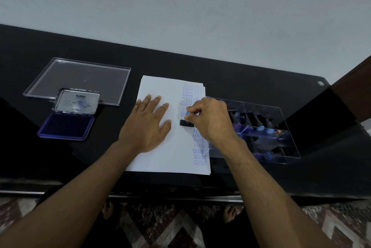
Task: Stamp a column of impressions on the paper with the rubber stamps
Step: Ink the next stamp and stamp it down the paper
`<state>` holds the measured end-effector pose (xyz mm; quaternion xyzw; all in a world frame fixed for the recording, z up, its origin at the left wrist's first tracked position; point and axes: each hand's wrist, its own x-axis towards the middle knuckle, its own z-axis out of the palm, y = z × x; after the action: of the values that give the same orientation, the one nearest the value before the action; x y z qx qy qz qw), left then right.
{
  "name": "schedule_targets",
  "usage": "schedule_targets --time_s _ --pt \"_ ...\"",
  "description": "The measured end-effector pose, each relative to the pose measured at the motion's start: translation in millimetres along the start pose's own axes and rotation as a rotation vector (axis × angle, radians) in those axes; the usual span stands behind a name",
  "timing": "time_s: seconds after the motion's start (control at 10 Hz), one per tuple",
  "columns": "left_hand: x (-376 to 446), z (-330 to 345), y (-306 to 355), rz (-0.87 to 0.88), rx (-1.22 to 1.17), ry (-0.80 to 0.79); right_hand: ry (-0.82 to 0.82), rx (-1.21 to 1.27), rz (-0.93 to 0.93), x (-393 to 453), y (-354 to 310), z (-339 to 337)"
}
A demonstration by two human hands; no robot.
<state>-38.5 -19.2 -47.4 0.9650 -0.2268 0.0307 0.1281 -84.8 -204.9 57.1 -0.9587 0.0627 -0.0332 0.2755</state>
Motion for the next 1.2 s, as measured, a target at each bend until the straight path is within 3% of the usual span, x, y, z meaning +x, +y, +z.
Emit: schedule_targets --time_s 0.2,0.3,0.4,0.6,1.2 --pt "0 -1 1 0.004 -0.004 -0.002 0.066 0.035 -0.020 -2 6 4" --pt "-1 -1 0 0.011 -0.012 0.000 0.279 0.222 0.009 -6 15 3" --pt "-1 -2 0 0.011 -0.019 0.005 0.389 0.512 0.177 -10 22 3" --pt "-2 -1 0 0.010 -0.019 0.002 0.394 0.790 0.308 -10 26 1" --pt "-1 -3 0 0.009 -0.021 -0.014 0.385 0.752 0.293 -10 28 1"
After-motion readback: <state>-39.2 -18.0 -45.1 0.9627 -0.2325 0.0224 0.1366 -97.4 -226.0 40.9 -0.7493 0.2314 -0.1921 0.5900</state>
